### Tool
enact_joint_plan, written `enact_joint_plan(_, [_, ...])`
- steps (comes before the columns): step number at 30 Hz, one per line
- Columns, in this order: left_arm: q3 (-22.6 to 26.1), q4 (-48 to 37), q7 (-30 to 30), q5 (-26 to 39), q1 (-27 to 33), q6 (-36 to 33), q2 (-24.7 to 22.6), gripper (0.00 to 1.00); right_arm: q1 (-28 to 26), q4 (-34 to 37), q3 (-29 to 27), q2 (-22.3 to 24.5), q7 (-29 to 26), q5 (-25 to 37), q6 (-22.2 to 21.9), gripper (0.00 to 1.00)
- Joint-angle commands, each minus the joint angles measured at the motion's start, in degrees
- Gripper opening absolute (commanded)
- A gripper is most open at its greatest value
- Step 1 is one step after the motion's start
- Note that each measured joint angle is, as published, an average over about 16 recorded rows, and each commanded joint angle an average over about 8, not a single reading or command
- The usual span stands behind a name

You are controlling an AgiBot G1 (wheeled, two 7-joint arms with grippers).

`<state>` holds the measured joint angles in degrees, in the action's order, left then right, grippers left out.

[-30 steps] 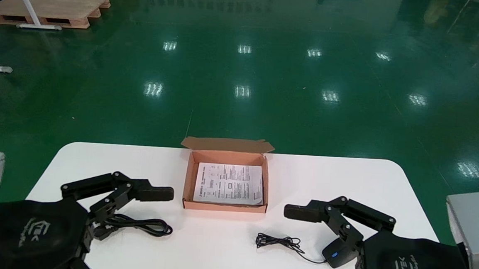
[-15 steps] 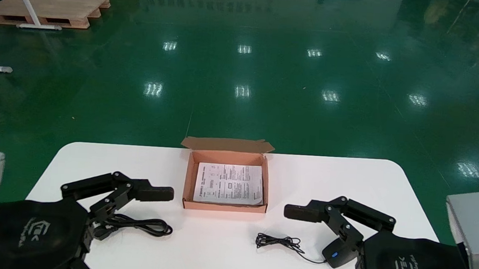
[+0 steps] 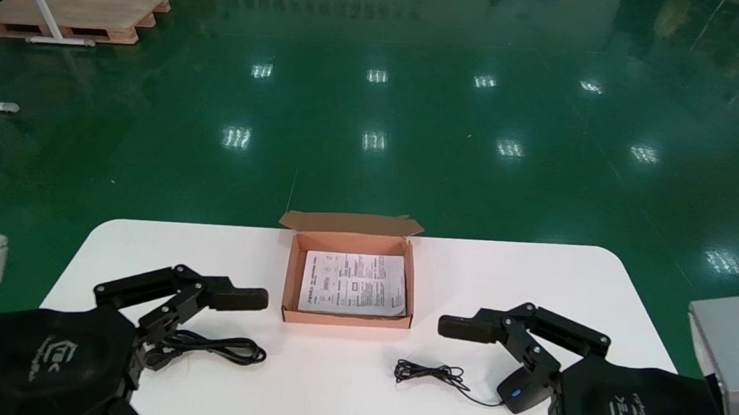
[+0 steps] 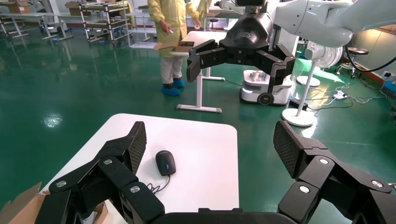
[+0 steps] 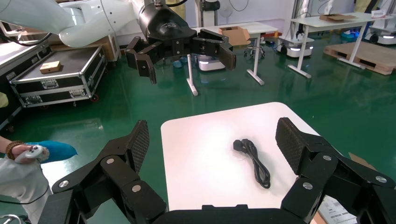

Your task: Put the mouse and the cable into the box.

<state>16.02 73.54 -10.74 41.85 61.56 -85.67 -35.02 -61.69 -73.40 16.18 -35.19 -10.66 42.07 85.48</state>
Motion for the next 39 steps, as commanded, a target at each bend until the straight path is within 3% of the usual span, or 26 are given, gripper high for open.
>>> enact_joint_plan(1, [0.0, 0.0, 0.0, 0.0, 0.0, 0.0, 0.0, 1.0, 0.0, 0.0, 0.0, 0.0, 0.0, 0.0, 0.0, 1.0])
enact_joint_plan(18, [0.15, 0.29, 0.01, 0.71, 0.26, -0.12, 0.4, 1.0, -0.43, -0.71, 0.38, 0.32, 0.41, 1.37, 0.33, 1.0])
enact_joint_plan(23, [3.1, 2.39, 0.42, 10.23, 5.66, -2.05, 2.48, 1.0, -3.63, -2.88, 3.57, 0.9, 1.66, 10.93, 0.91, 1.0])
enact_joint_plan(30, [12.91, 2.76, 0.77, 29.89, 22.88, -4.63, 0.52, 1.0, -10.28, -3.83, 10.6, -2.59, -0.1, 28.27, -0.46, 1.0])
enact_joint_plan(34, [16.62, 1.81, -0.75, 33.79, 28.64, -4.63, -1.37, 1.0, -11.96, -3.84, 12.95, -4.83, -1.11, 33.69, -2.22, 1.0])
enact_joint_plan(39, [17.71, 1.37, -1.31, 34.69, 30.16, -4.57, -2.0, 1.0, -12.36, -3.72, 13.66, -5.69, -1.37, 35.38, -2.93, 1.0])
